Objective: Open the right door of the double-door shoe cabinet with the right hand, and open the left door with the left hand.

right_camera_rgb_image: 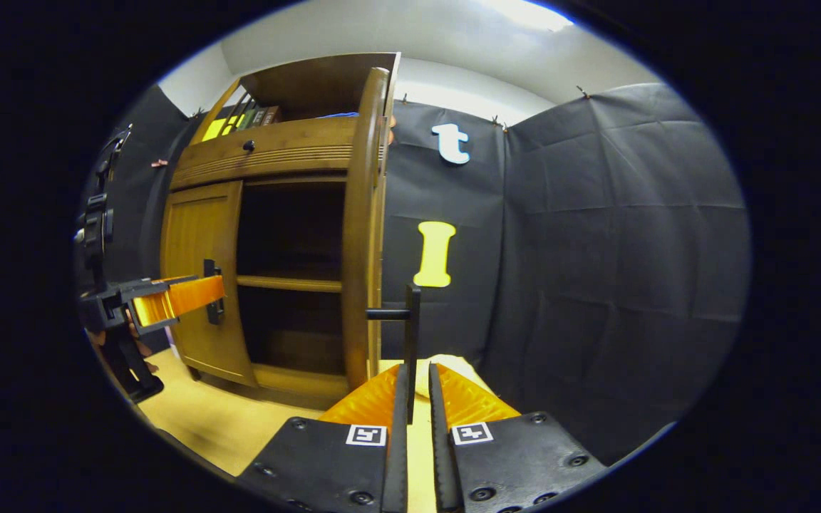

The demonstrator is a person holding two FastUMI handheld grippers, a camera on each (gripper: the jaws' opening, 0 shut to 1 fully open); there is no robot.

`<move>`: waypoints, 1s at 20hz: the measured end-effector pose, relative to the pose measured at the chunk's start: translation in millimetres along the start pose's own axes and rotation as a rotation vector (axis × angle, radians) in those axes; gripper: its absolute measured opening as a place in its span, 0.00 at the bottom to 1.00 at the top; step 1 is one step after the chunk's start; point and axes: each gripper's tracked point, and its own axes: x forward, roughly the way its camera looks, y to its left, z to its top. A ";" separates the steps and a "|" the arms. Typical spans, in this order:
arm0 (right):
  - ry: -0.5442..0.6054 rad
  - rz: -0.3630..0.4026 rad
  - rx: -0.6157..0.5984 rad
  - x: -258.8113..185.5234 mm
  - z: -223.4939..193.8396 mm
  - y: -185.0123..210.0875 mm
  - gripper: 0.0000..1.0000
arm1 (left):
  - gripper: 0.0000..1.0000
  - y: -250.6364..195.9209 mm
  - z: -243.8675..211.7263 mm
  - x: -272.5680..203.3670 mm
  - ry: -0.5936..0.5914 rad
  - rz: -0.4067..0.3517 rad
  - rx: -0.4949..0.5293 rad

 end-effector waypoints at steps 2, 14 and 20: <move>-0.021 0.016 0.023 -14.3 10.8 -2.0 0.19 | 0.81 -1.2 -2.3 4.2 0.009 0.006 -0.003; -0.031 0.355 0.036 -45.2 14.7 81.3 0.50 | 0.85 63.6 -8.8 14.3 0.013 0.124 0.032; -0.059 0.406 0.080 -18.8 23.7 105.7 0.91 | 0.81 109.2 -20.5 39.1 0.032 0.188 0.096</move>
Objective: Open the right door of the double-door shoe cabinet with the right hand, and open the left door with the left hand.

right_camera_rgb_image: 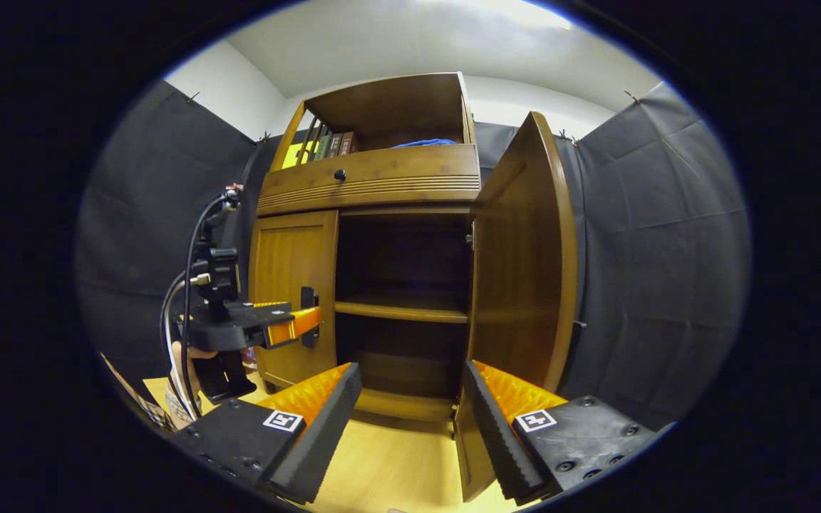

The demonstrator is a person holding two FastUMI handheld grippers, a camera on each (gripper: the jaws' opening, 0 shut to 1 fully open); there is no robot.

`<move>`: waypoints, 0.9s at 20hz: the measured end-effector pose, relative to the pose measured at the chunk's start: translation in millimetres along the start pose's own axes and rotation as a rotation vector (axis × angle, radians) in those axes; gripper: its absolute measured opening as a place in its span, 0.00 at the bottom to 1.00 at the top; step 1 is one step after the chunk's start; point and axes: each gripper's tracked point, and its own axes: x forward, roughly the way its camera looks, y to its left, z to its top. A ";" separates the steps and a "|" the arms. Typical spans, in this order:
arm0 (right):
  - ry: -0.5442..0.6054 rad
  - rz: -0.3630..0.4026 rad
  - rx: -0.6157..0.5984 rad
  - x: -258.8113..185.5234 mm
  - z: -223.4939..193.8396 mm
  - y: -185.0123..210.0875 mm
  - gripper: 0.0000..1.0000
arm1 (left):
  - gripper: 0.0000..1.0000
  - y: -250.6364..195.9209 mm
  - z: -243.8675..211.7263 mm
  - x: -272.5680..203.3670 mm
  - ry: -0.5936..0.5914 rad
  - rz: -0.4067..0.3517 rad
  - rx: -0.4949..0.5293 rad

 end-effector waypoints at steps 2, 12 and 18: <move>0.016 0.018 0.011 13.4 -5.2 4.0 0.91 | 0.86 8.7 -7.9 12.8 0.001 0.013 -0.001; -0.003 0.028 -0.066 57.4 -15.9 15.3 0.93 | 0.81 39.9 -23.9 61.3 -0.018 0.047 -0.024; 0.013 0.026 -0.026 66.2 -29.7 11.1 0.91 | 0.53 35.9 -25.0 64.4 -0.030 0.015 -0.078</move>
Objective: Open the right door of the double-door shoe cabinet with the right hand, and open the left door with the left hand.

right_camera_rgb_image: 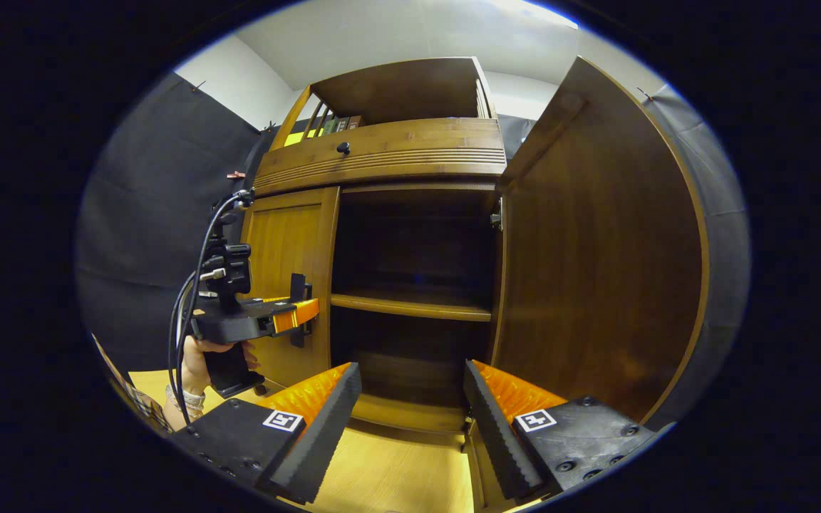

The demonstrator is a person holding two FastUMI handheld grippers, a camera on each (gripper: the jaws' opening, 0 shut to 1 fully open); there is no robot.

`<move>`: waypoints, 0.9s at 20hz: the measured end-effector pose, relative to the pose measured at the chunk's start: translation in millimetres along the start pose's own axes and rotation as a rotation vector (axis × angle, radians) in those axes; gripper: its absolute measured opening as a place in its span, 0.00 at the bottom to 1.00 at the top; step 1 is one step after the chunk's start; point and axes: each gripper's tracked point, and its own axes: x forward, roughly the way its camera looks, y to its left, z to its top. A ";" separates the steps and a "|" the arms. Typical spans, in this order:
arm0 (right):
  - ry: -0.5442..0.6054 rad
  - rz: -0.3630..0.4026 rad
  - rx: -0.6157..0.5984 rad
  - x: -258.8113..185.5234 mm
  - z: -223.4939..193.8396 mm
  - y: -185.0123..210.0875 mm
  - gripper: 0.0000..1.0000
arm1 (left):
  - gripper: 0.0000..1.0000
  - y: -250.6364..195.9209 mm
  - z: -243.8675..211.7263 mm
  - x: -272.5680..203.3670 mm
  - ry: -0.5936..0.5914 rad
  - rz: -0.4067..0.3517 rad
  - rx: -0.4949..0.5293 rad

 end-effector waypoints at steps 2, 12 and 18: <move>0.007 -0.009 -0.001 1.0 -1.9 -1.6 0.92 | 0.42 0.9 -3.5 2.7 0.021 0.002 0.020; 0.022 0.000 0.020 0.8 -2.9 8.4 0.92 | 0.33 0.1 0.6 -30.1 0.064 -0.067 -0.010; 0.028 0.044 0.044 3.2 -1.2 35.3 0.92 | 0.33 3.4 6.5 -63.7 0.082 -0.130 0.007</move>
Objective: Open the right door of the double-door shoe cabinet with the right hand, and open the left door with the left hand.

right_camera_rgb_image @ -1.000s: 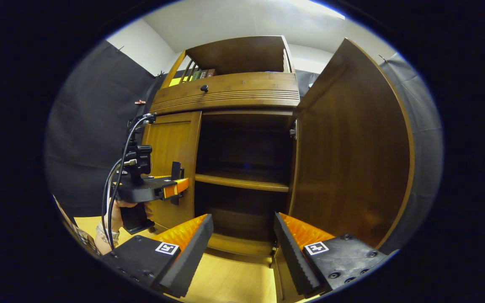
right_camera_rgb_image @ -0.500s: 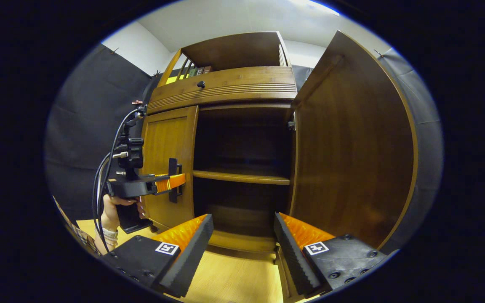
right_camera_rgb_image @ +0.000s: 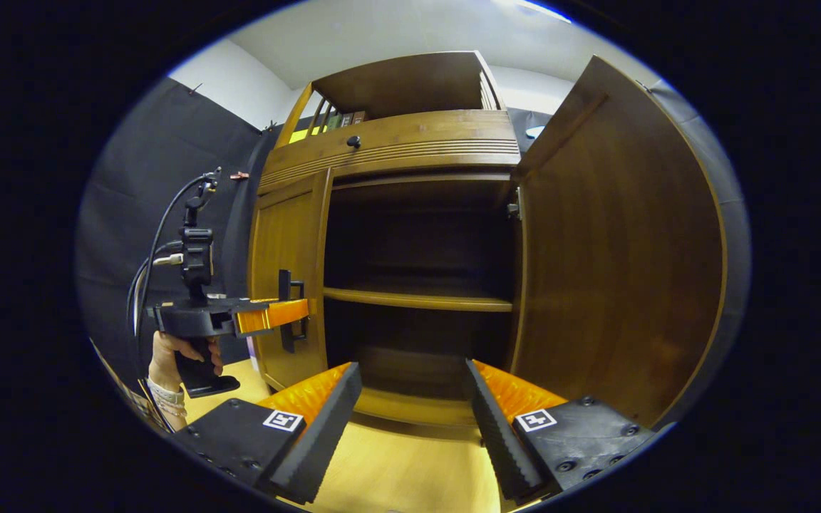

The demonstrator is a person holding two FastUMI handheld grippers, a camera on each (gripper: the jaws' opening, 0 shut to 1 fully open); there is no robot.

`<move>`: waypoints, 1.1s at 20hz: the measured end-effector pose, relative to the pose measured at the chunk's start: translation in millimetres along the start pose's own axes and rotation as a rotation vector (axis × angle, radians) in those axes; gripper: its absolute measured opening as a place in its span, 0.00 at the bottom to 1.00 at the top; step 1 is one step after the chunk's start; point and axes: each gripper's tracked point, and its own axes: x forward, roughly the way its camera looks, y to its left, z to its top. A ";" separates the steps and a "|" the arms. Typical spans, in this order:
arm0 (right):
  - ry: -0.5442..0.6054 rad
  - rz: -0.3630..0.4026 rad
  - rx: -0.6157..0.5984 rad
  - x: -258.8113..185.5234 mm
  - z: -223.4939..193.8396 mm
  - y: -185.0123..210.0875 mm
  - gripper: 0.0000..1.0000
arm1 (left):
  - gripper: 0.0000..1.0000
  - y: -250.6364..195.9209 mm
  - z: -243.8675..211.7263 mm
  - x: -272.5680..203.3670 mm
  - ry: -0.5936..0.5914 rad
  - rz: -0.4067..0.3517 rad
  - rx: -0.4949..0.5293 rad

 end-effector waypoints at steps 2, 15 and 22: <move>-0.001 0.009 0.014 2.0 2.2 6.6 0.93 | 0.32 0.9 1.3 -9.0 0.002 -0.011 0.019; -0.008 0.095 0.036 -0.4 13.0 82.2 0.92 | 0.32 22.8 5.5 -88.1 0.019 -0.089 0.040; -0.003 0.137 0.048 1.2 15.1 118.5 0.92 | 0.33 46.0 10.2 -124.8 0.016 -0.084 0.039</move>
